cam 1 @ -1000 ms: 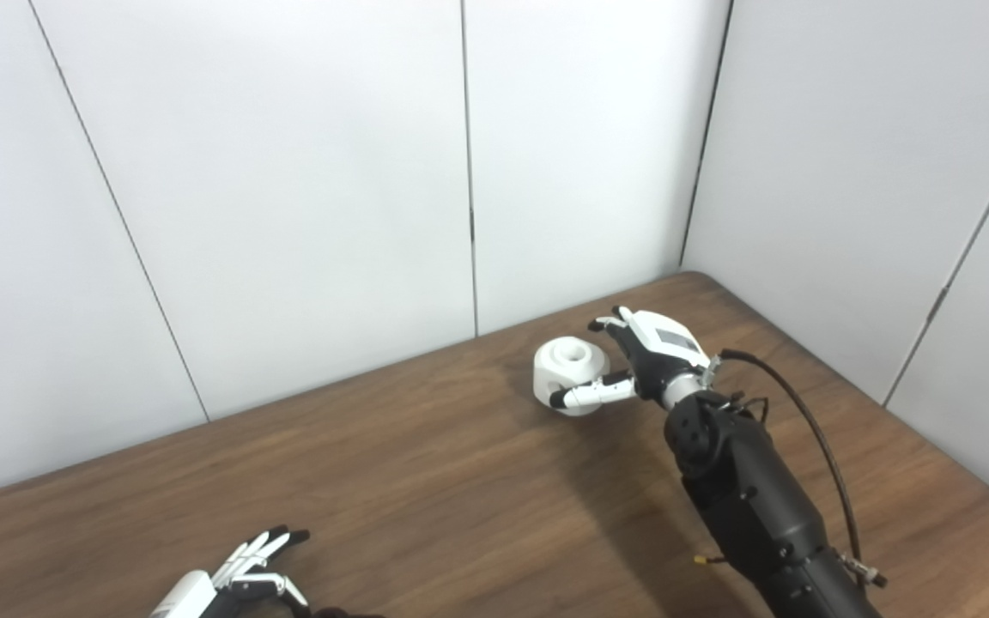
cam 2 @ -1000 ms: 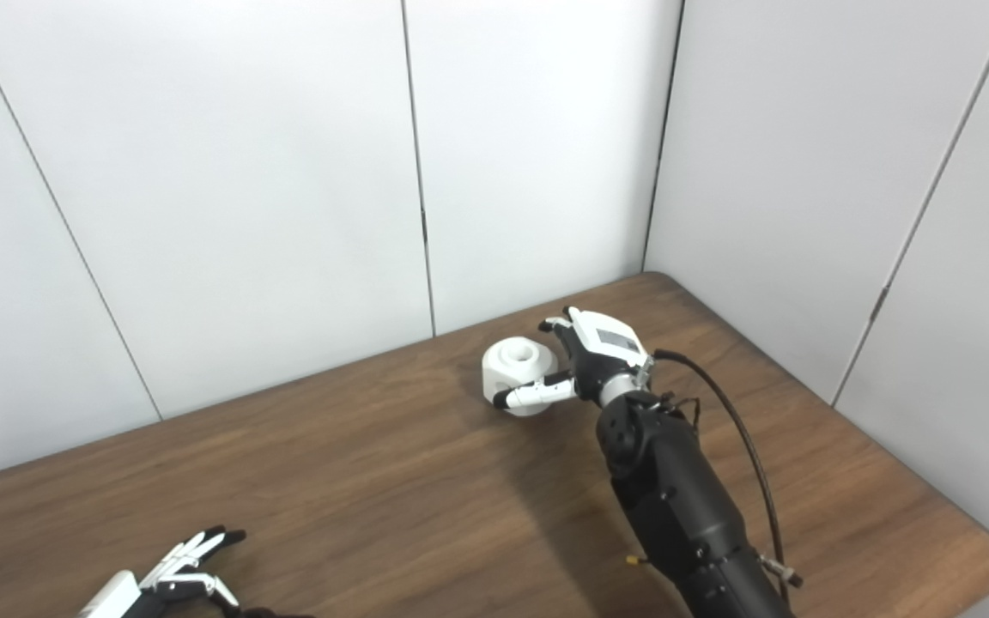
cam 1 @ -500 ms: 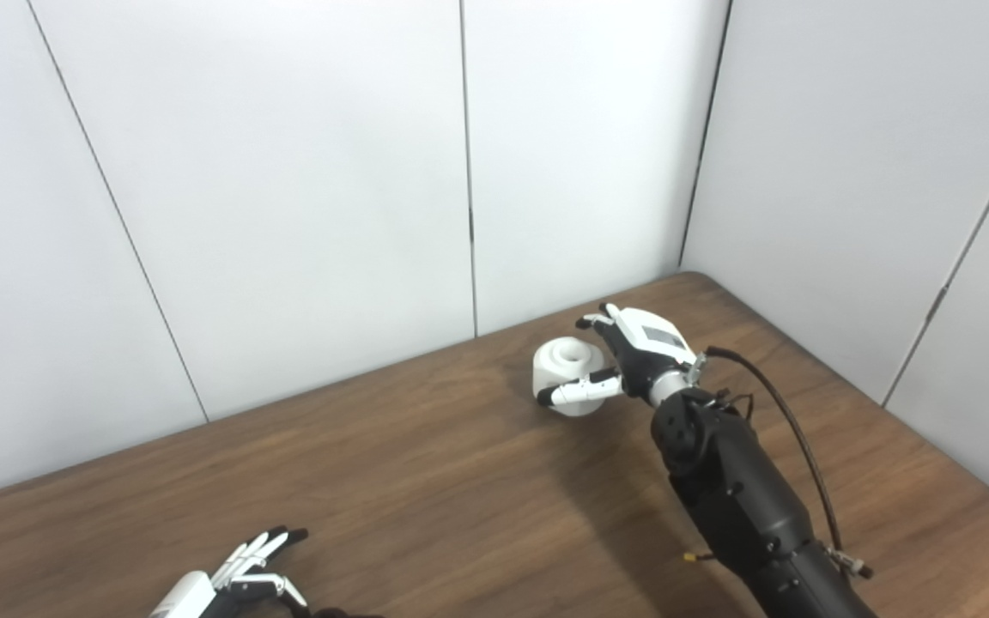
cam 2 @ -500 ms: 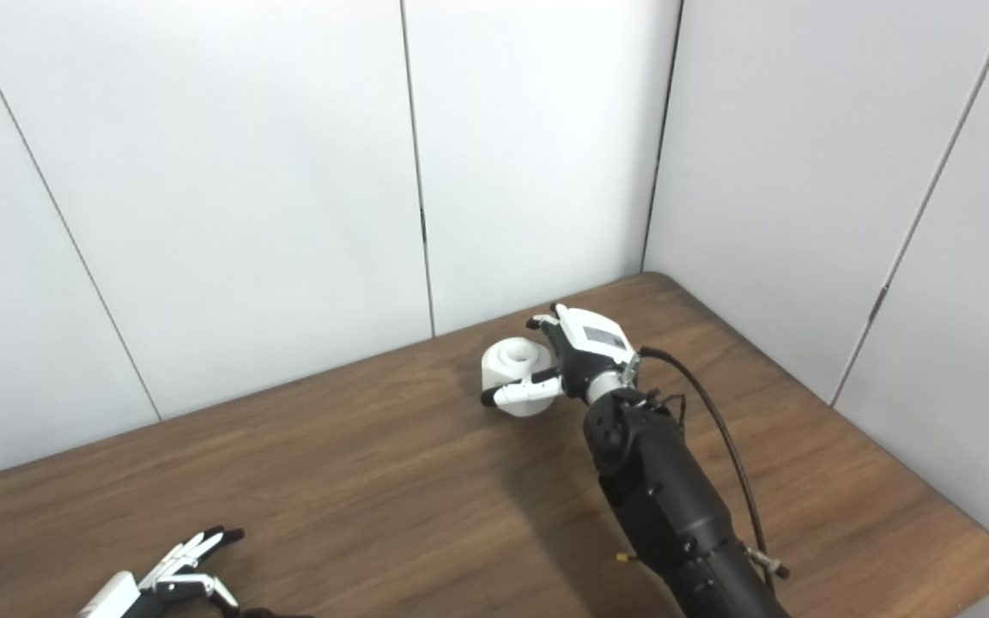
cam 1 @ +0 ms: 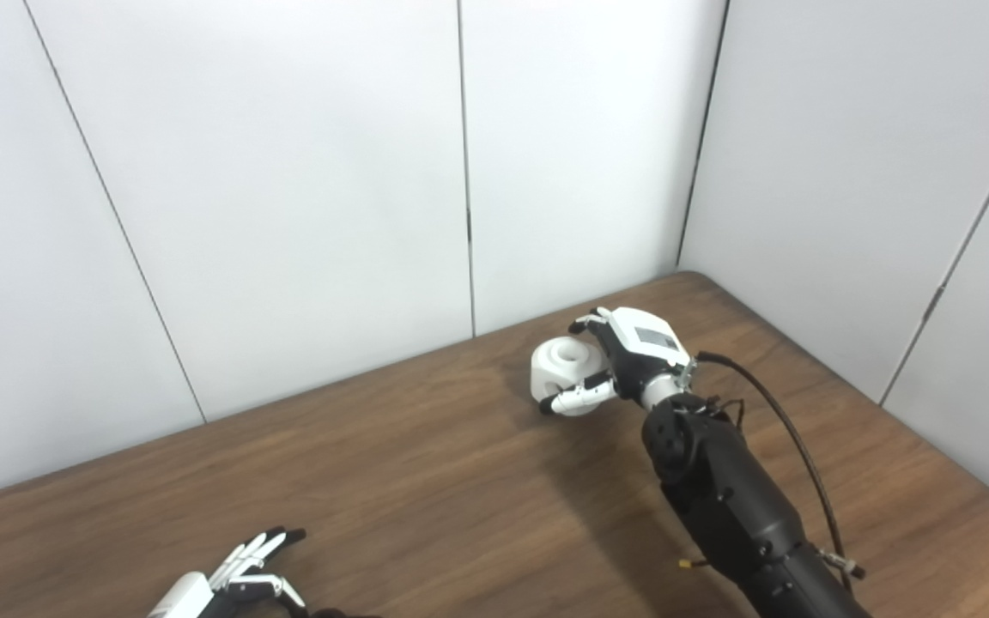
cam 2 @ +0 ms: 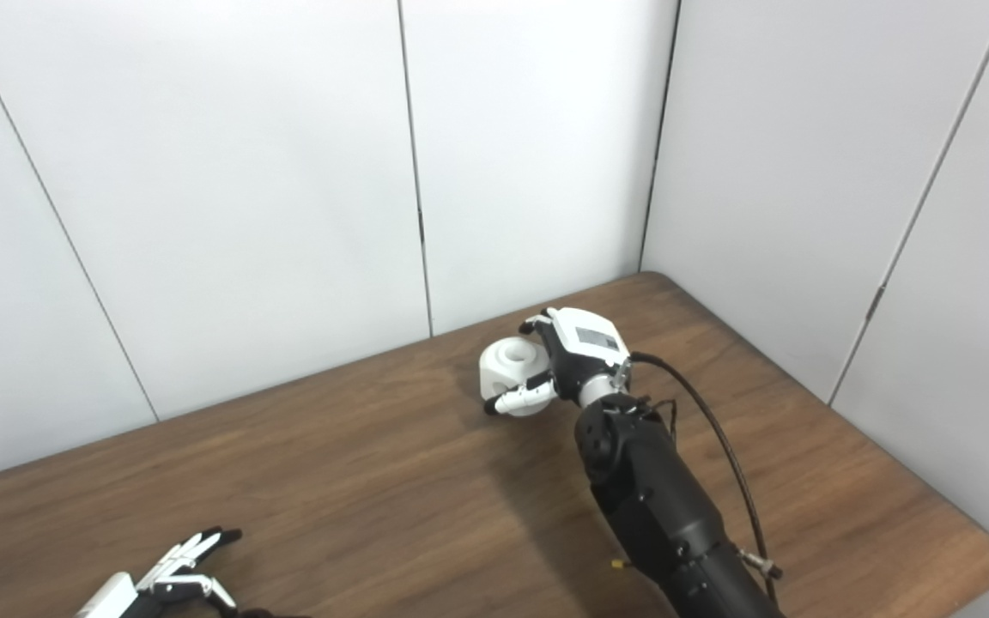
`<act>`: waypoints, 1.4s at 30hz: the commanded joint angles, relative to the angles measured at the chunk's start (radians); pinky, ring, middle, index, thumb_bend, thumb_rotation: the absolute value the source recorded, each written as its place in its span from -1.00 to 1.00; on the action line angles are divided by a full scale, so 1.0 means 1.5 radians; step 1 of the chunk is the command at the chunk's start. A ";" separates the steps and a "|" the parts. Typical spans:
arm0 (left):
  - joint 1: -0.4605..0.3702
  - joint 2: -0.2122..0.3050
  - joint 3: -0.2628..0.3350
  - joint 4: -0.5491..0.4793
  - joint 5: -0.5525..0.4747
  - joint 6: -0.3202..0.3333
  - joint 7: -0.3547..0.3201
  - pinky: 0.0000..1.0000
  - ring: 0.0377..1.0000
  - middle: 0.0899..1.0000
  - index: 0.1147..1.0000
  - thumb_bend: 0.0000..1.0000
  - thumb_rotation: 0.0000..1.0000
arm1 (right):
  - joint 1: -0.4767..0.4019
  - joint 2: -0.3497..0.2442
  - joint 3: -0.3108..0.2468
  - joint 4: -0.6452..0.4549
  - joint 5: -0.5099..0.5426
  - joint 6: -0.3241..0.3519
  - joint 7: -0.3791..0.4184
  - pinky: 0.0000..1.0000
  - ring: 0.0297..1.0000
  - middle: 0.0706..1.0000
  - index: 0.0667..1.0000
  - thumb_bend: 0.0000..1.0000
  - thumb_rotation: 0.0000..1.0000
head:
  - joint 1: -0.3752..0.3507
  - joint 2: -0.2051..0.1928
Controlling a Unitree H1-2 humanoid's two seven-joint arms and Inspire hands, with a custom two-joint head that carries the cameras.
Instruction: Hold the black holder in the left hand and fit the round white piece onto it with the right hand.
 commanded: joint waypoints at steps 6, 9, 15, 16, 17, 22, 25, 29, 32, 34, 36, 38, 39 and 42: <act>0.073 0.036 -0.028 0.064 0.022 0.013 -0.017 1.00 1.00 0.91 -0.17 0.04 -0.88 | -0.035 -0.024 -0.005 -0.005 -0.007 0.002 -0.018 0.57 0.76 0.88 0.59 0.81 -0.09 | 0.001 0.003; 0.072 0.037 -0.031 0.067 0.022 0.013 -0.013 1.00 1.00 0.90 -0.17 0.04 -0.88 | -0.036 -0.023 -0.007 -0.004 -0.007 0.002 -0.018 0.58 0.76 0.87 0.58 0.81 -0.12 | 0.002 0.004; 0.075 0.039 -0.029 0.062 0.022 0.013 -0.012 1.00 1.00 0.90 -0.17 0.04 -0.88 | -0.036 -0.024 -0.005 0.002 -0.007 0.002 -0.022 0.57 0.75 0.86 0.57 0.82 -0.10 | 0.003 0.005; 0.075 0.039 -0.029 0.061 0.022 0.013 -0.012 1.00 1.00 0.90 -0.17 0.04 -0.88 | -0.036 -0.024 -0.005 0.003 -0.007 0.002 -0.023 0.56 0.75 0.86 0.57 0.82 -0.10 | 0.004 0.006; 0.076 0.039 -0.029 0.061 0.022 0.013 -0.012 1.00 1.00 0.90 -0.17 0.04 -0.88 | -0.036 -0.024 -0.005 0.004 -0.006 0.002 -0.023 0.56 0.75 0.86 0.57 0.82 -0.10 | 0.004 0.006; 0.078 0.041 -0.027 0.056 0.019 0.013 -0.019 1.00 1.00 0.90 -0.17 0.04 -0.88 | -0.032 -0.019 -0.004 0.000 -0.004 0.002 -0.024 0.54 0.74 0.84 0.56 0.81 -0.08 | 0.005 0.009; 0.078 0.042 -0.026 0.056 0.019 0.013 -0.021 1.00 1.00 0.90 -0.17 0.04 -0.88 | -0.032 -0.016 -0.001 0.003 -0.003 0.002 -0.033 0.52 0.72 0.82 0.54 0.81 -0.06 | 0.008 0.011; 0.078 0.044 -0.029 0.056 0.021 0.013 -0.017 1.00 1.00 0.91 -0.17 0.04 -0.88 | -0.034 -0.007 -0.004 0.007 -0.008 0.003 -0.035 0.52 0.71 0.81 0.53 0.79 -0.05 | 0.005 0.014; 0.078 0.047 -0.030 0.055 0.020 0.013 -0.016 1.00 1.00 0.91 -0.17 0.04 -0.88 | -0.037 0.000 -0.002 0.012 -0.013 0.003 -0.043 0.49 0.69 0.78 0.49 0.75 -0.06 | 0.006 0.016; 0.079 0.049 -0.031 0.053 0.020 0.013 -0.015 1.00 1.00 0.91 -0.17 0.04 -0.88 | -0.038 0.006 -0.003 0.017 -0.012 0.003 -0.056 0.47 0.67 0.76 0.46 0.73 -0.08 | 0.008 0.016; 0.079 0.050 -0.031 0.054 0.021 0.013 -0.014 1.00 1.00 0.91 -0.17 0.04 -0.88 | -0.041 0.014 -0.005 0.027 -0.013 0.003 -0.075 0.44 0.64 0.73 0.41 0.72 -0.10 | 0.009 0.017; 0.080 0.051 -0.031 0.053 0.022 0.013 -0.013 1.00 1.00 0.91 -0.17 0.05 -0.88 | -0.044 0.023 -0.008 0.038 -0.009 0.002 -0.103 0.42 0.61 0.69 0.37 0.70 -0.14 | 0.010 0.017; 0.080 0.052 -0.030 0.051 0.021 0.013 -0.014 1.00 1.00 0.91 -0.17 0.05 -0.88 | -0.045 0.028 -0.010 0.043 -0.007 0.002 -0.114 0.41 0.60 0.67 0.35 0.70 -0.16 | 0.012 0.018; 0.082 0.054 -0.031 0.047 0.020 0.013 -0.011 1.00 1.00 0.92 -0.17 0.04 -0.88 | -0.050 0.039 -0.012 0.063 -0.001 0.002 -0.148 0.43 0.57 0.62 0.28 0.64 -0.23 | 0.014 0.021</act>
